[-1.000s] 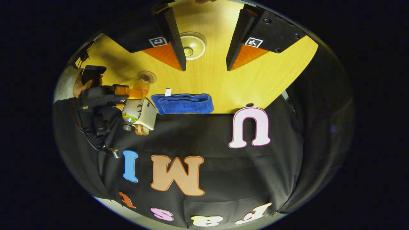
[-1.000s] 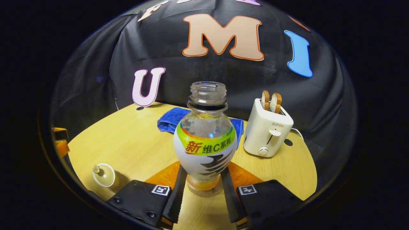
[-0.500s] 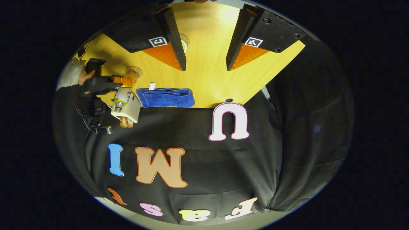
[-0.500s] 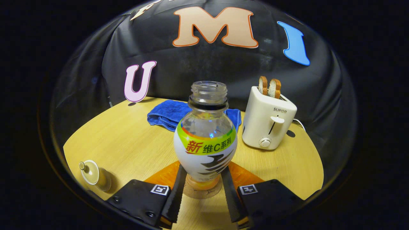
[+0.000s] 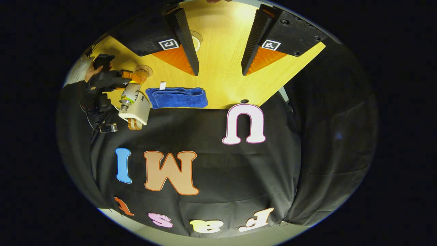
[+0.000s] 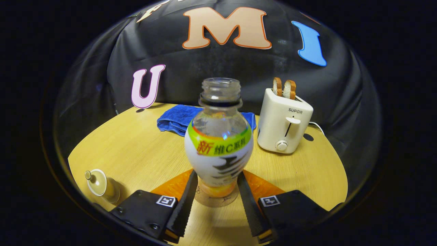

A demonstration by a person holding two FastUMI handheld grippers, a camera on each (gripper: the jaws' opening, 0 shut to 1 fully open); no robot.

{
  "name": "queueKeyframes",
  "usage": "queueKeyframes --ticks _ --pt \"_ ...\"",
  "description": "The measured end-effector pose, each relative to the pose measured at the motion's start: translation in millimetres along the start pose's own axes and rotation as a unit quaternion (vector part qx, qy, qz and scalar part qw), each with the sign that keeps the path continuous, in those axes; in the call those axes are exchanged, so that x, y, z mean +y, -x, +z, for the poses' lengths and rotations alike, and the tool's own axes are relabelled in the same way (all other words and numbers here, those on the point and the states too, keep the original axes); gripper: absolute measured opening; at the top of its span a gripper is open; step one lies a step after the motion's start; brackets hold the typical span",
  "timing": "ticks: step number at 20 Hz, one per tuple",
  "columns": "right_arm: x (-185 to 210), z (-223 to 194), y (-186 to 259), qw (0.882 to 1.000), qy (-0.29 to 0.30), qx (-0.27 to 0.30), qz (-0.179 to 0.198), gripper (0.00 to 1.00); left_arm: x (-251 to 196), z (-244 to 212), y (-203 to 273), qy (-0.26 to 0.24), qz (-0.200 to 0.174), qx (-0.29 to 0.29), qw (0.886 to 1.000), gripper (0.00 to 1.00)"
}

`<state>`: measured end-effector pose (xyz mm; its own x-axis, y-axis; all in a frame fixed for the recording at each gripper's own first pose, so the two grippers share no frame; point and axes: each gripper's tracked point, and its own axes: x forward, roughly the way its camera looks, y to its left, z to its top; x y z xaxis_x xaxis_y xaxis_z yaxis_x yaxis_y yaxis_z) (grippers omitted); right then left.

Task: Open the teacup lid with one hand, grasp the water bottle and pour water into the teacup with the other hand; after pouring, place the water bottle on the coaster and then close the teacup lid.

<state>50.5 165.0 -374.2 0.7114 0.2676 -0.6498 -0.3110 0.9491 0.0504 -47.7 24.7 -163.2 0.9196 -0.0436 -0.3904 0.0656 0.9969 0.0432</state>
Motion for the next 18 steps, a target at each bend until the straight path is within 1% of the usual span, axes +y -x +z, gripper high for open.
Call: queueKeyframes --ticks 3,4,5,6,8,10,12,13,14,15,16,17,18 --pt "1 1 10 1.000 -0.001 -0.010 0.001 0.78 -9 7 -6 -0.002 -0.013 -0.008 1.000 0.72" --pt "1 3 14 1.000 0.000 -0.013 0.001 0.87 -13 9 -8 -0.002 -0.019 -0.011 1.000 0.72" --pt "-1 5 19 1.000 0.002 -0.018 -0.002 0.93 -17 11 -11 -0.003 -0.025 -0.012 1.000 0.72" --pt "-2 7 25 1.000 0.001 -0.021 -0.003 0.89 -21 13 -13 -0.003 -0.032 -0.015 0.999 0.72" --pt "-7 19 50 0.999 -0.015 -0.044 -0.009 1.00 -35 23 -22 -0.002 -0.053 -0.025 0.998 0.72" --pt "-17 31 74 0.997 -0.021 -0.066 -0.023 1.00 -42 32 -27 0.001 -0.064 -0.036 0.997 0.72" --pt "-28 42 98 0.995 -0.021 -0.092 -0.041 0.99 -44 39 -33 0.001 -0.059 -0.047 0.997 0.72" --pt "-33 49 112 0.993 -0.018 -0.106 -0.047 0.95 -46 42 -35 0.002 -0.059 -0.053 0.997 0.72" --pt "-37 53 124 0.992 -0.017 -0.115 -0.052 0.99 -48 45 -36 0.007 -0.060 -0.057 0.997 0.72" --pt "-42 57 137 0.991 -0.017 -0.123 -0.057 1.00 -50 47 -38 0.011 -0.061 -0.059 0.996 0.72" --pt "-45 60 150 0.989 -0.018 -0.132 -0.062 0.95 -51 49 -40 0.015 -0.061 -0.061 0.996 0.72" --pt "-52 63 162 0.987 -0.019 -0.141 -0.074 0.99 -49 52 -41 0.016 -0.057 -0.065 0.996 0.72" --pt "-59 65 175 0.985 -0.021 -0.150 -0.086 0.95 -48 54 -41 0.017 -0.054 -0.068 0.996 0.72"
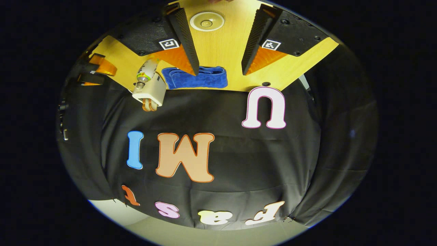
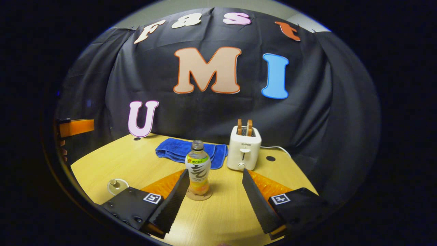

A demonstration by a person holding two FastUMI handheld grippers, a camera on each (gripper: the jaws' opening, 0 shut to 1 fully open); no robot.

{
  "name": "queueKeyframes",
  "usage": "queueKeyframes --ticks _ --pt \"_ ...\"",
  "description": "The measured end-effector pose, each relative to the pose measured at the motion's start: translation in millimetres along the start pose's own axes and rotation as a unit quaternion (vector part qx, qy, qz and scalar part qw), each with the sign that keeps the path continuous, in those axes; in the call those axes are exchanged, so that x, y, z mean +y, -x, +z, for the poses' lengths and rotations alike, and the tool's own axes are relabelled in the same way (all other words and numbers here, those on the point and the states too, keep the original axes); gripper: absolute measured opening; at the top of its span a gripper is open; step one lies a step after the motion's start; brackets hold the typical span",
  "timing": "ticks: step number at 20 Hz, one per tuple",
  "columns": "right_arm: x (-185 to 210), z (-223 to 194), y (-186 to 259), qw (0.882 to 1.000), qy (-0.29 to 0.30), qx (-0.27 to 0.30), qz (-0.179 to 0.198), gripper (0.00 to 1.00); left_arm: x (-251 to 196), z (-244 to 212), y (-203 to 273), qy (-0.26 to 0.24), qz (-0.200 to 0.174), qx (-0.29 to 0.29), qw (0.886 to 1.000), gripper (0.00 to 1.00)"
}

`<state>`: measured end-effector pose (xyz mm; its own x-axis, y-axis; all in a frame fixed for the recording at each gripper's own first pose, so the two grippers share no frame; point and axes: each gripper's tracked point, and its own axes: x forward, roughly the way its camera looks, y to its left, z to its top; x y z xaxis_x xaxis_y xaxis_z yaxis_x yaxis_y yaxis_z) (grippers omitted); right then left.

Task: Open the teacup lid with one hand, grasp the water bottle and pour water into the teacup with the other hand; after pouring, place the water bottle on the coaster and then close the teacup lid.

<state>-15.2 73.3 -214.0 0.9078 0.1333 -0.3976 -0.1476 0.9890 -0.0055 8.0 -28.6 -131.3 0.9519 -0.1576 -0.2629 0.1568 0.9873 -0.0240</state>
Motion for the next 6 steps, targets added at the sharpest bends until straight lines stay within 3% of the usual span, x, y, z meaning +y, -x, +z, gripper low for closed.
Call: queueKeyframes --ticks 2,5,6 --pt "-3 9 15 1.000 -0.011 -0.014 -0.008 0.99 2 7 -1 0.001 0.004 -0.009 1.000 0.72" --pt "-8 22 29 0.999 -0.024 -0.034 -0.017 0.95 -2 16 -2 -0.002 0.000 -0.017 1.000 0.72" --pt "-8 27 31 0.999 -0.029 -0.040 -0.018 0.99 -3 21 -2 -0.005 -0.002 -0.023 1.000 0.76"
